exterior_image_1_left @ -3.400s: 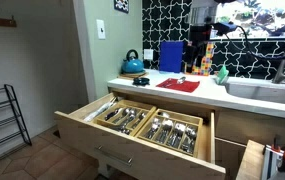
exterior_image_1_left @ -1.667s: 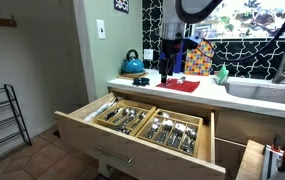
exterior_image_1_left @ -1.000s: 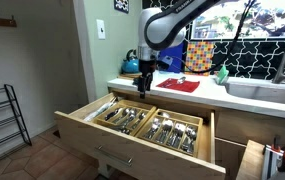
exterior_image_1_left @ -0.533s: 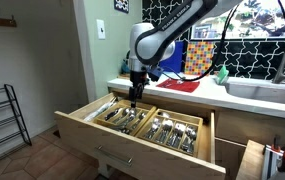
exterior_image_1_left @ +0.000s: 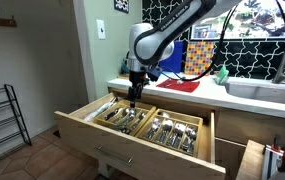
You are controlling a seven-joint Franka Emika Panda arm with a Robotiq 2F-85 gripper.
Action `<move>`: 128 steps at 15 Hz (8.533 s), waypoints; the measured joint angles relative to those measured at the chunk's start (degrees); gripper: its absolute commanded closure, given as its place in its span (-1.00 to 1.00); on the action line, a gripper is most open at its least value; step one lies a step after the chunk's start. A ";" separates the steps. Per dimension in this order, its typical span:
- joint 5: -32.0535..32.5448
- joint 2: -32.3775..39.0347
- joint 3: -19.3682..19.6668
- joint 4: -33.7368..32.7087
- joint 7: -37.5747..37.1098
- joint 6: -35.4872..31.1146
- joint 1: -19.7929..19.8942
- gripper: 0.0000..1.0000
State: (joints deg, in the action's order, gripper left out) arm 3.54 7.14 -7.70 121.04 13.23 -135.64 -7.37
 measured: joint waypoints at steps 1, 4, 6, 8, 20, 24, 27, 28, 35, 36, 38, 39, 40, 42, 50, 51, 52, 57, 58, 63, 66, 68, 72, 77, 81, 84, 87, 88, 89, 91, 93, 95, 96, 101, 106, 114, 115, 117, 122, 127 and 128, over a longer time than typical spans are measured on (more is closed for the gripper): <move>0.11 0.63 0.01 -0.68 0.34 0.13 0.01 -1.00; 1.11 4.49 0.16 -4.30 3.48 1.80 0.27 -1.00; 1.99 7.62 0.22 -7.00 7.20 2.54 0.67 -1.00; 2.94 11.01 0.24 -9.99 11.46 2.55 1.14 -1.00; 4.48 24.88 -1.93 -21.82 36.80 2.60 2.90 -1.00; 4.48 25.29 -2.41 -22.19 38.10 2.60 3.27 -1.00; 4.48 25.40 -2.56 -22.19 39.99 2.60 3.29 -1.00; 4.49 25.56 -2.70 -22.18 41.25 2.60 3.28 -1.00; 4.55 26.95 -3.07 -22.26 48.12 2.60 3.23 -1.00; 4.55 27.18 -3.07 -22.32 48.75 2.60 3.23 -1.00; 4.55 27.69 -3.06 -22.62 49.83 2.60 3.23 -0.87; 4.59 27.98 -3.06 -22.90 50.27 2.60 3.23 -0.83; 4.64 28.28 -3.06 -23.19 50.73 2.60 3.23 -0.68; 4.77 28.83 -3.04 -23.73 51.51 2.60 3.23 -0.73; 5.48 31.06 -3.01 -26.19 55.69 2.56 3.22 -0.18; 5.64 31.37 -3.01 -26.52 56.21 2.56 3.21 -0.10; 5.77 31.64 -3.01 -26.74 56.83 2.56 3.20 -0.17; 6.22 32.48 -3.03 -27.41 60.45 2.58 2.93 0.12; 6.28 32.55 -3.03 -27.44 61.27 2.58 2.84 0.33; 6.97 32.50 -2.87 -27.60 62.72 3.49 2.62 0.83; 7.27 32.49 -2.76 -27.86 62.73 4.16 2.58 0.85; 7.27 32.47 -2.66 -28.10 62.72 4.53 2.58 0.85; 7.25 32.16 -2.67 -28.20 62.73 4.79 2.59 0.85; 7.18 32.08 -2.19 -29.22 59.87 5.57 2.57 0.85; 7.19 32.15 -1.84 -29.53 56.76 5.58 2.48 0.82; 7.19 32.14 -1.66 -29.56 55.06 5.58 2.31 0.65; 7.20 32.14 -1.64 -29.58 53.31 5.58 2.26 0.32; 7.19 32.16 -1.64 -29.63 52.77 5.56 2.24 0.25; 7.19 32.28 -1.65 -29.87 52.12 5.51 2.08 0.12; 7.19 32.78 -1.68 -30.81 50.84 5.40 1.57 -0.13; 7.19 33.47 -1.70 -31.98 49.63 5.30 0.86 -0.02; 7.19 34.13 -1.72 -33.02 48.58 5.30 0.26 0.10; 7.19 34.45 -1.73 -33.54 48.13 5.30 0.02 0.12; 7.19 36.37 -1.68 -35.90 44.50 5.31 -0.67 0.14; 7.29 38.19 -0.99 -38.10 39.33 5.36 -1.38 0.08; 9.12 39.75 0.75 -40.43 29.35 6.42 -3.29 0.85; 9.47 39.78 0.90 -40.71 28.07 6.67 -3.43 0.86; 10.23 39.79 1.15 -41.13 25.69 7.04 -3.67 0.88; 12.45 39.35 1.34 -41.62 22.65 8.69 -4.15 0.88; 12.69 36.95 1.24 -41.22 22.99 12.78 -3.96 0.89; 12.75 36.19 1.21 -40.97 23.05 13.63 -3.96 0.89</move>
State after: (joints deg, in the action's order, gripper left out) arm 16.29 43.32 -6.49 80.07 36.27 -122.01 -11.33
